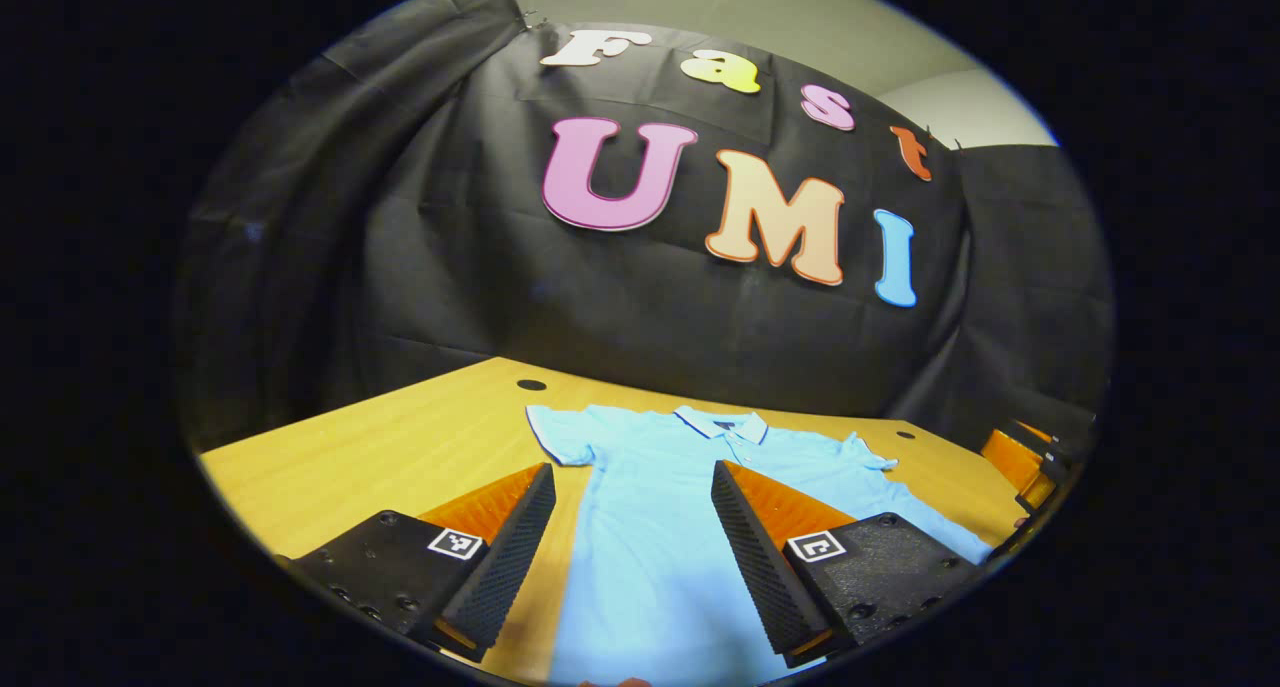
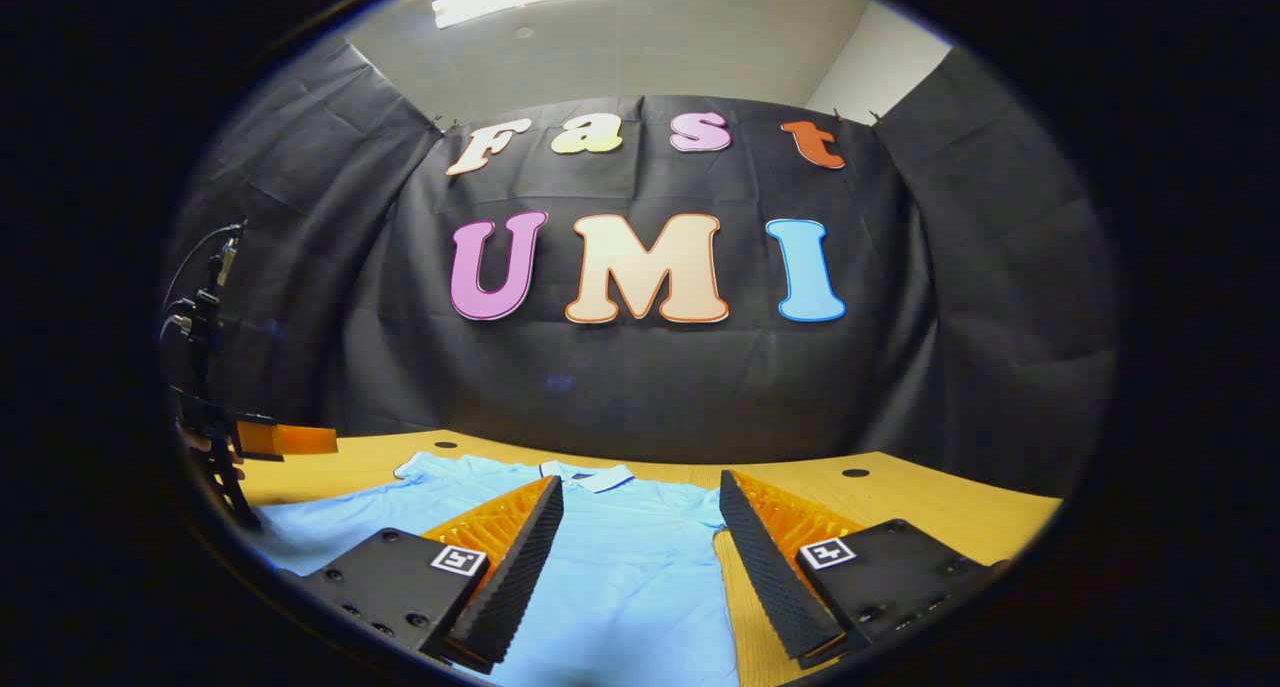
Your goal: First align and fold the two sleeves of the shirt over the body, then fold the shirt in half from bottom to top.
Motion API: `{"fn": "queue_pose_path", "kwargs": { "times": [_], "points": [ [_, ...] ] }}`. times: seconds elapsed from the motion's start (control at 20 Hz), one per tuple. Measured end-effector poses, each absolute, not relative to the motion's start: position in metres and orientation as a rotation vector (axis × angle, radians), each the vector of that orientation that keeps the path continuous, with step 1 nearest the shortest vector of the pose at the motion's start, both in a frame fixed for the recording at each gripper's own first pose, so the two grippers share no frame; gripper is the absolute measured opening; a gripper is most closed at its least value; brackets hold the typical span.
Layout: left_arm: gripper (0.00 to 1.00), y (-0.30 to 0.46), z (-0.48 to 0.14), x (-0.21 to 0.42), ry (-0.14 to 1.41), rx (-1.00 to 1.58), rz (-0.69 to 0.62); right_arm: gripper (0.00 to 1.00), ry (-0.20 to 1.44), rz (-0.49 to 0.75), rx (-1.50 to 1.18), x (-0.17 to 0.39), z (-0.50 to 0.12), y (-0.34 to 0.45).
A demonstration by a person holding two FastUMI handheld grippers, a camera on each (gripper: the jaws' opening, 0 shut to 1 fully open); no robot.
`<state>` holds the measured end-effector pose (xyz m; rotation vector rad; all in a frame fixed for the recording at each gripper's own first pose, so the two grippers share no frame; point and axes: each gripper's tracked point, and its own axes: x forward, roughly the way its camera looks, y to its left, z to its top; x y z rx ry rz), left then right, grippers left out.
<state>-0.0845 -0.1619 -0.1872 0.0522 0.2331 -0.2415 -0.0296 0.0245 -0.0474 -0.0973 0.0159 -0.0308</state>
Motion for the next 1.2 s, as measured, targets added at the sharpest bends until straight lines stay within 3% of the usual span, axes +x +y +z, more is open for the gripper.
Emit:
{"fn": "queue_pose_path", "kwargs": {
  "times": [0.3, 1.2],
  "points": [
    [0.95, -0.172, -0.171, -0.087, 0.144, 0.154, -0.243, 0.99, 0.06, -0.018, -0.027, -0.025, -0.064, 0.025],
    [0.94, -0.169, -0.192, -0.084, 0.198, 0.24, -0.241, 0.99, 0.162, -0.056, 0.009, -0.014, -0.088, 0.011]
  ]
}}
